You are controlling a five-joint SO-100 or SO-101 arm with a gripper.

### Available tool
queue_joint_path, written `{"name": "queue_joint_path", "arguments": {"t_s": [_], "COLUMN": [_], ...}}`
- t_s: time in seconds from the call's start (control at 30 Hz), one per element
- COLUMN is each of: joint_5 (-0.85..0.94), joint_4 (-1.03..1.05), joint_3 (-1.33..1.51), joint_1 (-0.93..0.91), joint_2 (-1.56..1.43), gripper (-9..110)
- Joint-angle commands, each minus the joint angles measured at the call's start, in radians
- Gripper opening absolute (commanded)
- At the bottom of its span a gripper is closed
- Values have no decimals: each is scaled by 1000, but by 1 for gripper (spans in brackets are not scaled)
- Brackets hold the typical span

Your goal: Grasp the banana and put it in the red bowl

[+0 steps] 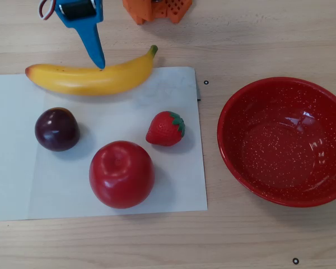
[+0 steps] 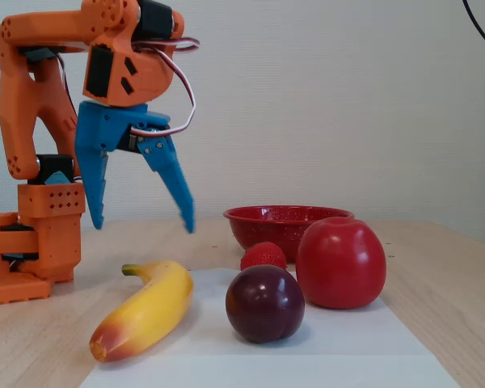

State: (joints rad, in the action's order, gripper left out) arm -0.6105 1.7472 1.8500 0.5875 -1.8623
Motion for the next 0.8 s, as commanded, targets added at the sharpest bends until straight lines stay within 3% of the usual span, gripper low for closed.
{"name": "queue_joint_path", "arguments": {"t_s": [0.0,0.77], "joint_5": [-49,-123], "joint_4": [-44,-403], "joint_3": [-26,133], "joint_1": [15,31], "joint_2": [-29,83], "gripper": [58,71]}}
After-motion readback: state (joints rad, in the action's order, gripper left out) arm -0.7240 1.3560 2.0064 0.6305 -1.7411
